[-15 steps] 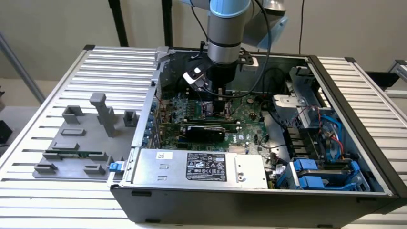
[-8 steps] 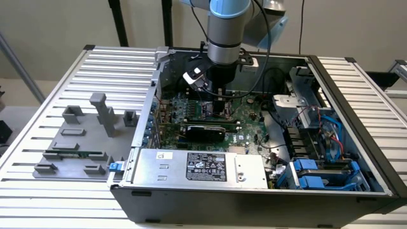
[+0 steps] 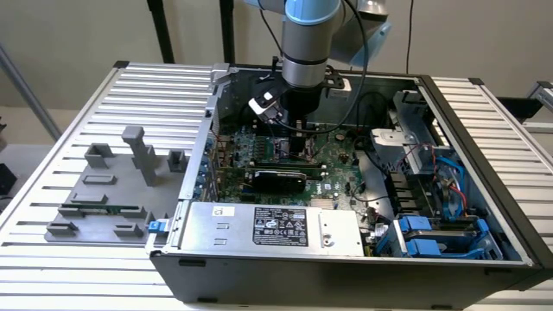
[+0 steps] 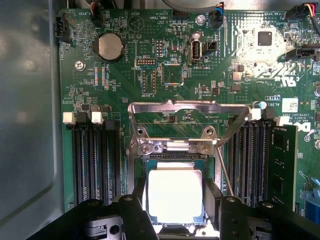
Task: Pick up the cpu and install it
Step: 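Place the cpu into insertion slot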
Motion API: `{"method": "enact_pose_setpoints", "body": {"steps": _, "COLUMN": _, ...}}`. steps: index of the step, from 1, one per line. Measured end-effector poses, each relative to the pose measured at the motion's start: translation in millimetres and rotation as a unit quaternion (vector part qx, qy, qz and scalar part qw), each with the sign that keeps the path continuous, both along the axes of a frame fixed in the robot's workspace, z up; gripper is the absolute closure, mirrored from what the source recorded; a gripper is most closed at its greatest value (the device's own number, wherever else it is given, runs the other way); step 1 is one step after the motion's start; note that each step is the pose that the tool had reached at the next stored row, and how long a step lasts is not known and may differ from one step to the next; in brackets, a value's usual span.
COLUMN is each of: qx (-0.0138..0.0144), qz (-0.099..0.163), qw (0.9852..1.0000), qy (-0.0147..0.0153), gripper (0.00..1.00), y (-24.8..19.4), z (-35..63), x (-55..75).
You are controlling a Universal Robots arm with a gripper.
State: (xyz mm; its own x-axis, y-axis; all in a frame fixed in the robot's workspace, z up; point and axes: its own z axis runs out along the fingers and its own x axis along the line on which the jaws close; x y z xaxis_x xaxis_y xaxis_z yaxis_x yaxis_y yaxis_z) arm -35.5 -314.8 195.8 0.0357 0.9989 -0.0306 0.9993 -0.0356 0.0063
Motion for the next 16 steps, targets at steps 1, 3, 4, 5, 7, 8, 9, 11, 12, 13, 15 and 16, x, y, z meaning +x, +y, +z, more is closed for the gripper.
{"method": "enact_pose_setpoints", "body": {"steps": 1, "qx": 0.0, "qz": 0.0, "qw": 1.0, "qy": 0.0, "gripper": 0.45, "y": 0.1, "z": -0.1, "x": 0.1}}
{"method": "enact_pose_setpoints", "body": {"steps": 3, "qx": -0.0001, "qz": 0.0, "qw": 1.0, "qy": -0.0001, "gripper": 0.45, "y": 0.3, "z": -0.2, "x": 0.1}}
{"method": "enact_pose_setpoints", "body": {"steps": 4, "qx": -0.0002, "qz": 0.0, "qw": 1.0, "qy": -0.0001, "gripper": 0.45, "y": 0.3, "z": -0.3, "x": 0.1}}
{"method": "enact_pose_setpoints", "body": {"steps": 5, "qx": -0.0002, "qz": 0.0, "qw": 1.0, "qy": -0.0001, "gripper": 0.45, "y": 0.4, "z": -0.3, "x": 0.1}}
{"method": "enact_pose_setpoints", "body": {"steps": 7, "qx": -0.0003, "qz": 0.0, "qw": 1.0, "qy": -0.0001, "gripper": 0.45, "y": 0.4, "z": -0.4, "x": 0.1}}
{"method": "enact_pose_setpoints", "body": {"steps": 8, "qx": -0.0004, "qz": 0.0, "qw": 1.0, "qy": -0.0001, "gripper": 0.45, "y": 0.5, "z": -0.4, "x": 0.1}}
{"method": "enact_pose_setpoints", "body": {"steps": 9, "qx": -0.0005, "qz": 0.0, "qw": 1.0, "qy": -0.0001, "gripper": 0.45, "y": 0.5, "z": -0.4, "x": 0.1}}
{"method": "enact_pose_setpoints", "body": {"steps": 11, "qx": -0.0007, "qz": 0.0, "qw": 1.0, "qy": -0.0001, "gripper": 0.45, "y": 0.5, "z": -0.5, "x": 0.1}}
{"method": "enact_pose_setpoints", "body": {"steps": 12, "qx": -0.0008, "qz": 0.0, "qw": 1.0, "qy": -0.0001, "gripper": 0.45, "y": 0.5, "z": -0.5, "x": 0.1}}
{"method": "enact_pose_setpoints", "body": {"steps": 13, "qx": -0.0001, "qz": 0.0, "qw": 1.0, "qy": -0.0006, "gripper": 0.44, "y": 0.8, "z": -1.0, "x": 0.3}}
{"method": "enact_pose_setpoints", "body": {"steps": 15, "qx": -0.0002, "qz": 0.0, "qw": 1.0, "qy": -0.0007, "gripper": 0.44, "y": 0.9, "z": -1.2, "x": 0.4}}
{"method": "enact_pose_setpoints", "body": {"steps": 16, "qx": -0.0007, "qz": 0.0, "qw": 1.0, "qy": -0.0003, "gripper": 0.38, "y": 0.7, "z": -0.8, "x": 0.2}}
